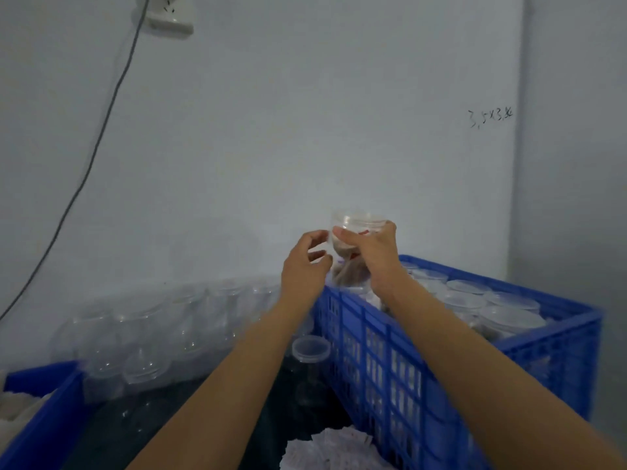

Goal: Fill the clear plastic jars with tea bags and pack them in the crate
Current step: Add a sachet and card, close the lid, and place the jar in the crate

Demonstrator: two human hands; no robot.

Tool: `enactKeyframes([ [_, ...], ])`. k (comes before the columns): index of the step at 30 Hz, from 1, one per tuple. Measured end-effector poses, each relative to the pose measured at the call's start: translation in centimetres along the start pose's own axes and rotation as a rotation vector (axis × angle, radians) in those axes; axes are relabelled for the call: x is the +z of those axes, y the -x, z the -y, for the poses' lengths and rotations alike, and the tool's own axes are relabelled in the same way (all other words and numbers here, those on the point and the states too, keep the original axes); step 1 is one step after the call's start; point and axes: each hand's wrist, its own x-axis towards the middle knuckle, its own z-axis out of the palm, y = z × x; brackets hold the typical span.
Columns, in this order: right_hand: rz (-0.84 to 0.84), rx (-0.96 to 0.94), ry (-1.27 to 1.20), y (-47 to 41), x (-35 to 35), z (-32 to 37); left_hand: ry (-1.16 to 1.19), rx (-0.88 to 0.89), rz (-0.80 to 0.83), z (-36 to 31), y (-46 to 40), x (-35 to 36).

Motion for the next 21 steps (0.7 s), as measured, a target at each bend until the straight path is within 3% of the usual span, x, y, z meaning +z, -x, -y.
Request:
enactKeyframes([
  [3,-0.115,-0.016,0.226,-2.7,-2.7,0.3,0.013,-0.096,0.148,-0.5,-1.2,3.6],
  [7,-0.187,0.141,0.535,-5.4,-4.6,-1.1,-0.142,-0.097,0.315,0.5,-1.9,6.8],
  [11,-0.082,0.328,0.804,-6.5,-5.8,-3.6,-0.444,-0.112,0.511,2.9,-2.3,8.5],
  [15,0.069,0.442,0.862,-6.5,-7.1,-6.0,-0.749,-0.138,0.586,4.9,-2.3,9.4],
  [19,0.078,0.497,1.046,-6.2,-7.1,-7.3,-0.954,-0.135,0.646,5.6,-3.0,9.9],
  [21,0.07,0.571,1.011,-6.3,-6.9,-7.5,-1.019,-0.11,0.687,6.0,-3.5,10.1],
])
